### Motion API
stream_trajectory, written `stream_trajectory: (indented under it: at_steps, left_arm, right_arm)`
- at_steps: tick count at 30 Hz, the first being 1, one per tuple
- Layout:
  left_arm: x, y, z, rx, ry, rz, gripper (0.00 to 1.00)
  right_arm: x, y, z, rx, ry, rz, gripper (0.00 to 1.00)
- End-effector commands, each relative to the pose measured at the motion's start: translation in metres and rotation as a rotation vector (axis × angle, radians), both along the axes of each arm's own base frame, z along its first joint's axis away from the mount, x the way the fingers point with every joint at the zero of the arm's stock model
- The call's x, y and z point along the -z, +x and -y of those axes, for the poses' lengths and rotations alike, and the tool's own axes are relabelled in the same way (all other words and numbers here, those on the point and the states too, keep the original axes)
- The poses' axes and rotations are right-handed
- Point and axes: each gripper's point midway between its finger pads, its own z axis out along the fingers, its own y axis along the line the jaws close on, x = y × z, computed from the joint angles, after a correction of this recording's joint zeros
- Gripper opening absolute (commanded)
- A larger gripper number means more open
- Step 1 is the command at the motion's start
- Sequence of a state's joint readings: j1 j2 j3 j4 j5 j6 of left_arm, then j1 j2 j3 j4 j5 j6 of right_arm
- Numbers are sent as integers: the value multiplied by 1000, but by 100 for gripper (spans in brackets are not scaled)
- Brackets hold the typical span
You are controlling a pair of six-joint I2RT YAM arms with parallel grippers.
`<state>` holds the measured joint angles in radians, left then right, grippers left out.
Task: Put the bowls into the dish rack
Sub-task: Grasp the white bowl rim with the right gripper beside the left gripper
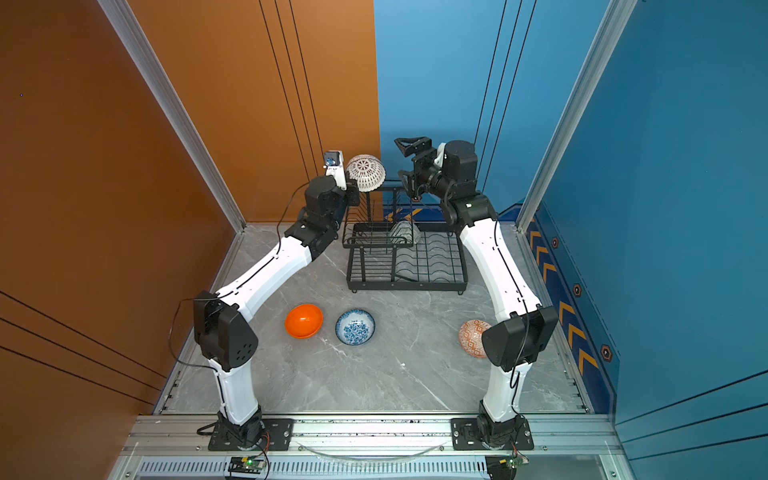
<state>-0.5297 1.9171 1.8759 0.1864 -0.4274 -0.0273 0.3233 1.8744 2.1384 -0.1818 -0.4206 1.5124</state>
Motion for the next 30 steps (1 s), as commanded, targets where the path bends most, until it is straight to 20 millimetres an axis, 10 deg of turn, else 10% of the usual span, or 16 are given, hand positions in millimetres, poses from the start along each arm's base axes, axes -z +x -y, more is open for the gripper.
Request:
stream_trajectory:
  at_steps: [1, 30]
  left_arm:
    - [-50, -11, -3, -32, -44, 153, 0]
    - [-46, -39, 23, -14, 73, 200, 0]
  right_arm:
    - [-14, 0, -13, -39, 79, 17, 82]
    - [5, 28, -39, -23, 182, -61, 48]
